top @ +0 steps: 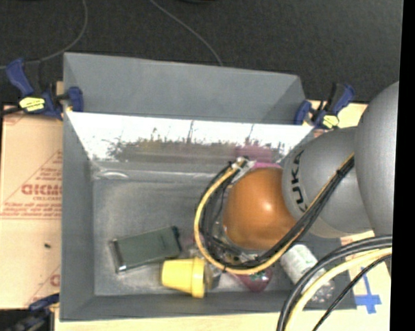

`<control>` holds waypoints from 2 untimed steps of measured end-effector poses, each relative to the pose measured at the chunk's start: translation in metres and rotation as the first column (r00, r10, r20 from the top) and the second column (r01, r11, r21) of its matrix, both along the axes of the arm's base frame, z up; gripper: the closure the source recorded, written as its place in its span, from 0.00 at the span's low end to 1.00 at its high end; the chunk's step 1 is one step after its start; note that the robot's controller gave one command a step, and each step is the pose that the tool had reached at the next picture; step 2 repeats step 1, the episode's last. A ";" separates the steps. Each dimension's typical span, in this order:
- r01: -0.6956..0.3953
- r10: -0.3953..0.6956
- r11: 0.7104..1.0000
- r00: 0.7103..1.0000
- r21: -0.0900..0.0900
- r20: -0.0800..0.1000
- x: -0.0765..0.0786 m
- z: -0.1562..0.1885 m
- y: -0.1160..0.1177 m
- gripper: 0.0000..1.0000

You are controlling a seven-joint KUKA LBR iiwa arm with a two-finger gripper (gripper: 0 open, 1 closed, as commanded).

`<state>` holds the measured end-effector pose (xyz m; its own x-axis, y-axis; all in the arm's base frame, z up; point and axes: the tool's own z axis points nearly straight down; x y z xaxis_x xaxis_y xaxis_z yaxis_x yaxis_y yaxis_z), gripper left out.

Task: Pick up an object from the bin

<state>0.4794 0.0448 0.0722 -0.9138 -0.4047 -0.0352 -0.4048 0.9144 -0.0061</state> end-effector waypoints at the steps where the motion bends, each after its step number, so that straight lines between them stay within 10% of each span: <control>1: 0.001 -0.001 1.000 1.000 0.000 0.000 0.000 0.000 0.000 1.00; 2: 0.001 -0.001 1.000 1.000 0.000 0.000 0.000 0.000 0.000 1.00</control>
Offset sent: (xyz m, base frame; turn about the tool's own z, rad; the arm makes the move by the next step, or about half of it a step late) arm -0.0034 -0.0051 -0.0022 -0.0803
